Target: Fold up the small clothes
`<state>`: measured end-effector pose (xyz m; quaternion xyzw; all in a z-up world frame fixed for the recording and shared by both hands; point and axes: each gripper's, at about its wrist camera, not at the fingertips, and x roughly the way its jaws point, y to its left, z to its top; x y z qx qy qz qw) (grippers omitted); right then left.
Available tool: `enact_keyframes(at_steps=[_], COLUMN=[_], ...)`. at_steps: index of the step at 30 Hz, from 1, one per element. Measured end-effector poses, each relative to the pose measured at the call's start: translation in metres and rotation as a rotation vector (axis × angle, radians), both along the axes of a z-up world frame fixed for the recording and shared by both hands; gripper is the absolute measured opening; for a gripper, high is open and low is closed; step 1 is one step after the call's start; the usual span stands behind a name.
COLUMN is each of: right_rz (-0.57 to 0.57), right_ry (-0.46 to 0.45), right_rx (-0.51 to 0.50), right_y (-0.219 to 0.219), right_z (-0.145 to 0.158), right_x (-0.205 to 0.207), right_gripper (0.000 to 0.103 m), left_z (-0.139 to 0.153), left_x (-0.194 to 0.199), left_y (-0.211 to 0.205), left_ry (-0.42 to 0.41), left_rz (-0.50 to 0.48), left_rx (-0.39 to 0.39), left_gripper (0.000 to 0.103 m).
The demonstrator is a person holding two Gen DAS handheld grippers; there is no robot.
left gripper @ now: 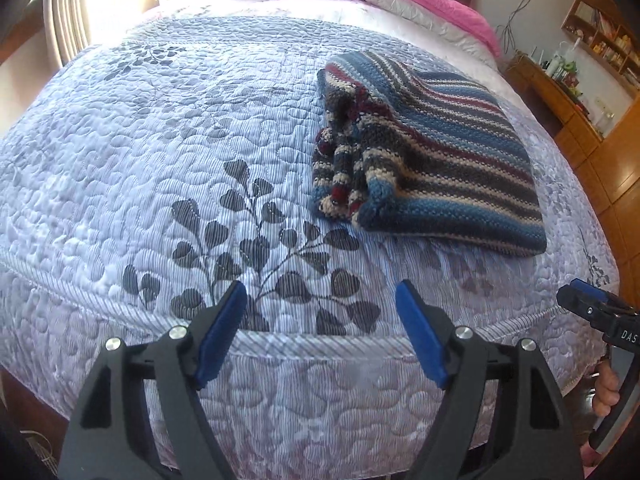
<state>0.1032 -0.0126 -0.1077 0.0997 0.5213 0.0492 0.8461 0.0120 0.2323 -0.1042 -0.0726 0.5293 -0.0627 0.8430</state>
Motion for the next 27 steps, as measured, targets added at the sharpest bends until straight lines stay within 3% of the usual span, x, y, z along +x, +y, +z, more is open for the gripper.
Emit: enact_keyframes(at_steps=[7,27], right_rz=[0.014,-0.012], right_ry=[-0.019,-0.120], right_rx=[-0.003,-0.106], right_y=[0.014,0.046], right_z=[0.015,0.062], right_x=[-0.023,-0.064], right_gripper=[0.098,0.099], left_z=[0.019,0.084], left_x=[-0.034,-0.071], left_y=[-0.001,-0.018], left_ry=[-0.040,-0.191], left_rz=[-0.010,0.009], left_rx=[0.035,0.201], left_gripper=[0.079,0.087])
